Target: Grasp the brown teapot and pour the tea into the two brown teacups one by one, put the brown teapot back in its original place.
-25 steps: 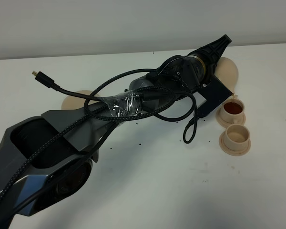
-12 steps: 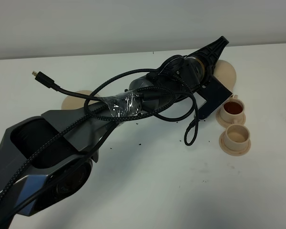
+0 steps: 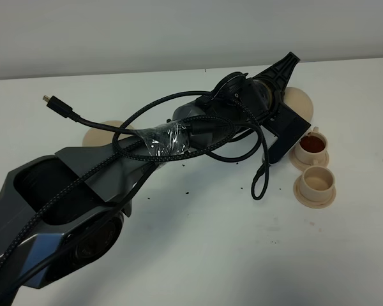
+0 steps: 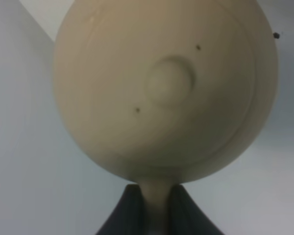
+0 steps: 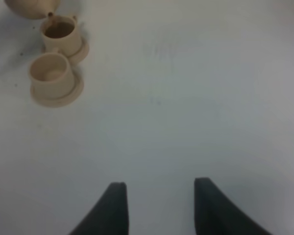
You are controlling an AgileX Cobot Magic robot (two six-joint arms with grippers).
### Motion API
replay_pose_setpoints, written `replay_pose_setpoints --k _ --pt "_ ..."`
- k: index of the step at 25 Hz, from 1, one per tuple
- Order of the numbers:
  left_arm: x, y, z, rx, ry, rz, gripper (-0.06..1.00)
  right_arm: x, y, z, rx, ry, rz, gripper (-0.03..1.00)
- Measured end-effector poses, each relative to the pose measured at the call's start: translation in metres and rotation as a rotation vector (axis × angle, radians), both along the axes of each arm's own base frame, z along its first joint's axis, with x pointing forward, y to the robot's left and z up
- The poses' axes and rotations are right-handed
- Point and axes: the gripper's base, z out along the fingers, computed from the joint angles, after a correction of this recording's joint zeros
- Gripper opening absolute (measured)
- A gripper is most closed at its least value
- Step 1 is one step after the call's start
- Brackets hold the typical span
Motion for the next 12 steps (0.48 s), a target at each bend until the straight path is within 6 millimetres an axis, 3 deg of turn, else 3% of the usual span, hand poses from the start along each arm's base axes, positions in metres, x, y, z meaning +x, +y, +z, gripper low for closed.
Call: replay_pose_setpoints --k 5,12 --pt "0.002 0.002 0.002 -0.065 0.022 0.060 0.12 0.000 0.000 0.000 0.000 0.000 0.000 0.33" --pt "-0.003 0.008 0.023 -0.152 0.091 0.167 0.12 0.000 0.000 0.000 0.000 0.000 0.000 0.33"
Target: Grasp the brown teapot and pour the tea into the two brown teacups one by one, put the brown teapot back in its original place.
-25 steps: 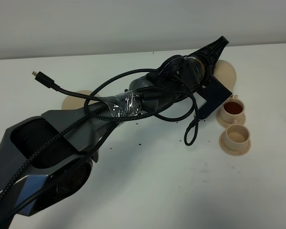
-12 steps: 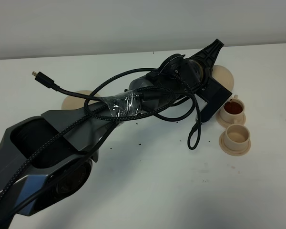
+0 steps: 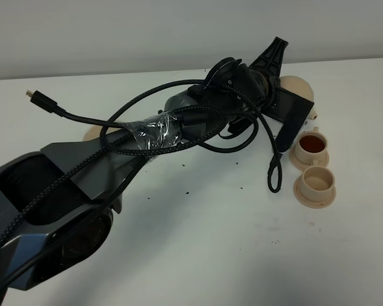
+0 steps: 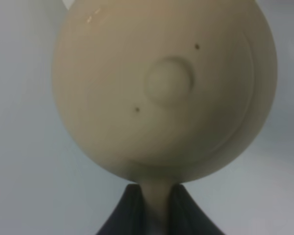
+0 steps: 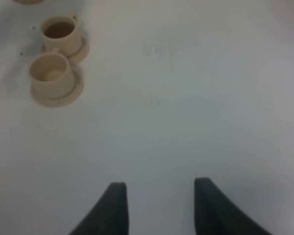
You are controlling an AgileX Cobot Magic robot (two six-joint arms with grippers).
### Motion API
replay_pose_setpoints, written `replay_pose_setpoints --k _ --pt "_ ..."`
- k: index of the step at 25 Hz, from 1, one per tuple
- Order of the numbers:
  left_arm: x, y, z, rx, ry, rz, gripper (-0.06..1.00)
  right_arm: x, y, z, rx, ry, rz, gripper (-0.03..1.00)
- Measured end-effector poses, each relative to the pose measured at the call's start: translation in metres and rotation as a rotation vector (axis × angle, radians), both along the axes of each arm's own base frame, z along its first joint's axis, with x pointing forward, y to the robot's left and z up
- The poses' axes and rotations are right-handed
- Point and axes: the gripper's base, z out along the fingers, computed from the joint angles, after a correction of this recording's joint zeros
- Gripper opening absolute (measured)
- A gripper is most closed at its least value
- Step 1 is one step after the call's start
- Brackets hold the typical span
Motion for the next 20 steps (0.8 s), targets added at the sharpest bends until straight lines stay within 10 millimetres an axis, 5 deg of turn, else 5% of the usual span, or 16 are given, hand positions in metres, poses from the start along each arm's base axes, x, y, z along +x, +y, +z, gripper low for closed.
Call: replay_pose_setpoints --k 6,20 --pt "-0.008 0.012 0.011 -0.040 0.144 0.154 0.12 0.000 0.000 0.000 0.000 0.000 0.000 0.33" --pt "-0.010 0.048 -0.004 -0.141 0.516 0.506 0.12 0.000 0.000 0.000 0.000 0.000 0.000 0.33"
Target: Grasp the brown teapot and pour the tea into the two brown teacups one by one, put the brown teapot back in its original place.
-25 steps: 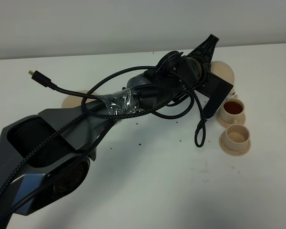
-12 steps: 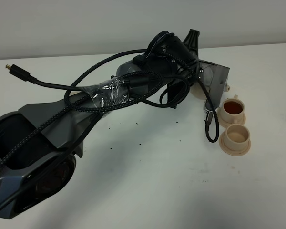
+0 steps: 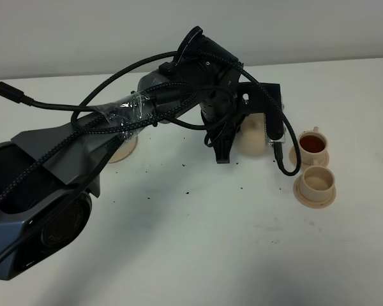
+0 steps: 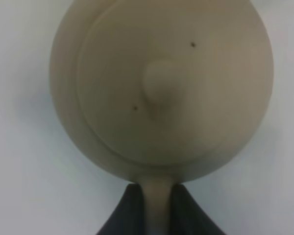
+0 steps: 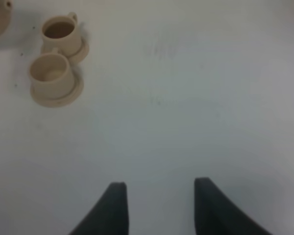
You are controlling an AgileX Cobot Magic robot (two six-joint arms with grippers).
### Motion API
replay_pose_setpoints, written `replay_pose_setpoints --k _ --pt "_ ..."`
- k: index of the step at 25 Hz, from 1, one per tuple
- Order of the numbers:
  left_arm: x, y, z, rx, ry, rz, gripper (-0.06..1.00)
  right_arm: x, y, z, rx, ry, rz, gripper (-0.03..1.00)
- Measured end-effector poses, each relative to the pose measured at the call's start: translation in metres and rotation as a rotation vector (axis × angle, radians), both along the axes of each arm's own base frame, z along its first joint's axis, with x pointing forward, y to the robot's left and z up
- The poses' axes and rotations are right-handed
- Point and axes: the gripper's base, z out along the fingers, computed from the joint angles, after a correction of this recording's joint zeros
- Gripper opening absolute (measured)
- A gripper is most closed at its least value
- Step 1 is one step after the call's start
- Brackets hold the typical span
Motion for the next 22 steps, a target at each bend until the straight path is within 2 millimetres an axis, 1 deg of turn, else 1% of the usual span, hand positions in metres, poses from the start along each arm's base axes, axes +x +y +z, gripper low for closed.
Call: replay_pose_setpoints --k 4,12,22 --pt "0.0008 0.0030 -0.0013 -0.057 0.057 0.039 0.12 0.0000 0.0000 0.0000 0.000 0.000 0.000 0.33" --pt "-0.0049 0.0019 -0.0029 -0.081 0.130 0.064 0.12 0.0000 0.0000 0.0000 0.000 0.000 0.000 0.33" --pt "-0.0060 0.0006 -0.0039 -0.097 0.145 0.075 0.12 0.0000 0.0000 0.0000 0.000 0.000 0.000 0.33"
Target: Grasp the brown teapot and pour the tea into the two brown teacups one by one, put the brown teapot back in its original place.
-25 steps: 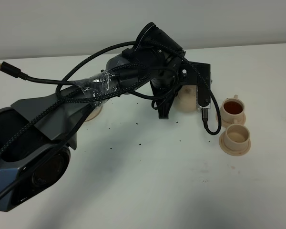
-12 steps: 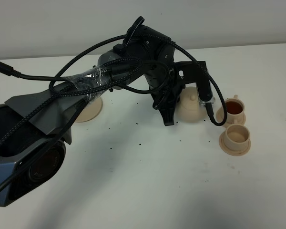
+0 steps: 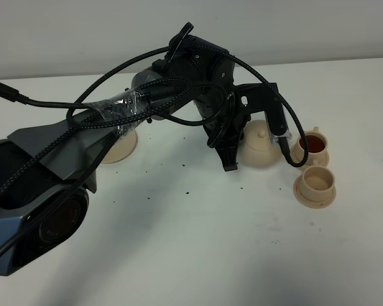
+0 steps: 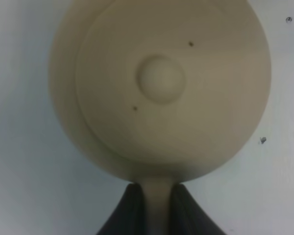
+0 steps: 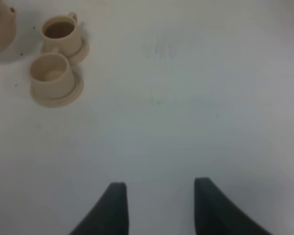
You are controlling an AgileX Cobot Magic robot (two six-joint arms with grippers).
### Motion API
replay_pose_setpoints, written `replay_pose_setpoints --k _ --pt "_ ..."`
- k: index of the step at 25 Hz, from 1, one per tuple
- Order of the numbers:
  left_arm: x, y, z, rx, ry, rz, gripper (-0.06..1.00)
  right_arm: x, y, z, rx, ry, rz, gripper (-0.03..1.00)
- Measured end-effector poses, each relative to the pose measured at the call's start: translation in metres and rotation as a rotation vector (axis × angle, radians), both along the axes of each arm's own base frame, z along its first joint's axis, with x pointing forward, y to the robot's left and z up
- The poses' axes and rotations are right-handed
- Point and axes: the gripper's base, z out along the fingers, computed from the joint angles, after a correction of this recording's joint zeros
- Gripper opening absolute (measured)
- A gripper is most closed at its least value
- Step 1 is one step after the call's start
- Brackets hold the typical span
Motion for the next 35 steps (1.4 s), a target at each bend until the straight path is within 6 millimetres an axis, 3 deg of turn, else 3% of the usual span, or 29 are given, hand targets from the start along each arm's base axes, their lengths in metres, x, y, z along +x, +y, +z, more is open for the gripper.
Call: replay_pose_setpoints --k 5,13,24,35 --pt "-0.001 0.001 0.006 -0.001 -0.001 -0.005 0.12 0.000 0.000 0.000 0.000 0.000 0.000 0.33" --pt "-0.018 0.004 0.051 0.011 -0.009 -0.089 0.12 0.000 0.000 0.000 0.000 0.000 0.000 0.33" --pt "-0.054 -0.019 0.056 0.084 0.063 -0.219 0.12 0.000 0.000 0.000 0.000 0.000 0.000 0.33" --pt "-0.053 -0.018 0.054 0.102 0.059 -0.225 0.12 0.000 0.000 0.000 0.000 0.000 0.000 0.33"
